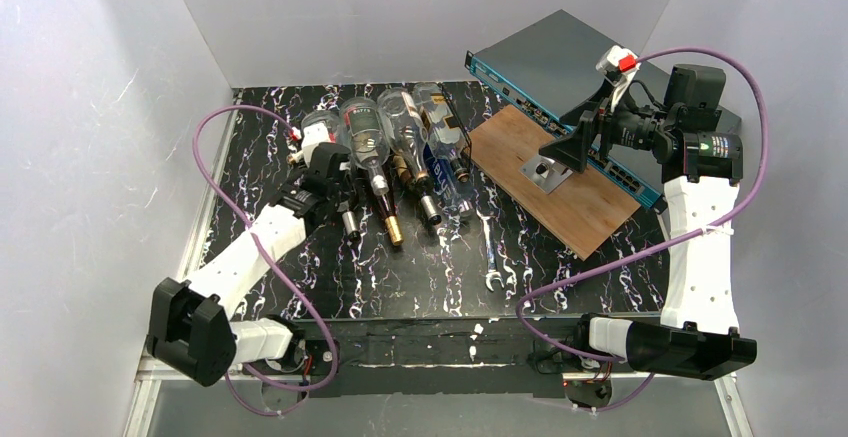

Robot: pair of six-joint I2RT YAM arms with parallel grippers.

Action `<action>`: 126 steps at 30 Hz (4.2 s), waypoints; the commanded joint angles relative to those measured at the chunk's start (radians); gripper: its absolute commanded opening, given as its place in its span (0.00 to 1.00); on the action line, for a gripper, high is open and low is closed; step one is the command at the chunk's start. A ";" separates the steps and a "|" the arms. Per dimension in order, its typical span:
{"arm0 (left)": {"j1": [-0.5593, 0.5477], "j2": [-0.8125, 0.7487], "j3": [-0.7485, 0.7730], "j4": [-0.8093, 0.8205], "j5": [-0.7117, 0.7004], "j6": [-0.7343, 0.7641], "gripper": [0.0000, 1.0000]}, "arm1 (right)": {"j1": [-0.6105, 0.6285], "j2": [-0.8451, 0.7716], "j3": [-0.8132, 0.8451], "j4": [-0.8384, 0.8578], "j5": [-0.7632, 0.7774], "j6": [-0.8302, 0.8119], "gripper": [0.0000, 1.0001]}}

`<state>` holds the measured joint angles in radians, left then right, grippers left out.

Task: Take the wine bottle off the wine rack
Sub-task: Pick up the wine bottle from the wine rack.

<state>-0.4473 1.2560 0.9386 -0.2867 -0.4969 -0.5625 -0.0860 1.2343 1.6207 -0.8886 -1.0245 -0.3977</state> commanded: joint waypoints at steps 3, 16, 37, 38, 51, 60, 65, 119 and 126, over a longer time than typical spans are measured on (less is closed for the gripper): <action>-0.003 -0.159 0.010 0.056 -0.082 0.155 0.00 | -0.007 -0.015 -0.010 0.026 -0.023 -0.007 1.00; -0.005 -0.191 0.003 0.054 -0.117 0.135 0.00 | -0.007 -0.018 -0.022 0.038 -0.020 0.002 1.00; -0.091 -0.196 0.042 0.102 -0.335 0.093 0.00 | -0.006 -0.012 -0.027 0.044 -0.019 0.005 1.00; -0.093 -0.202 0.042 0.106 -0.337 0.097 0.00 | -0.007 -0.013 -0.027 0.046 -0.018 0.006 1.00; -0.111 -0.239 0.060 0.113 -0.352 0.108 0.00 | -0.007 -0.016 -0.032 0.049 -0.016 0.008 1.00; -0.120 -0.292 0.064 0.101 -0.340 0.120 0.00 | -0.007 -0.019 -0.039 0.053 -0.014 0.010 1.00; -0.126 -0.325 0.064 0.082 -0.326 0.123 0.00 | -0.007 -0.021 -0.041 0.054 -0.014 0.012 1.00; -0.383 -0.324 0.121 0.161 -0.056 0.009 0.00 | -0.003 -0.047 -0.143 0.114 -0.042 0.025 1.00; -0.463 -0.294 0.140 0.187 -0.046 -0.018 0.00 | 0.010 -0.051 -0.173 0.121 -0.057 0.013 1.00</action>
<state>-0.8703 0.9920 0.9646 -0.3347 -0.4942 -0.5598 -0.0875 1.2041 1.4574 -0.8040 -1.0447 -0.3733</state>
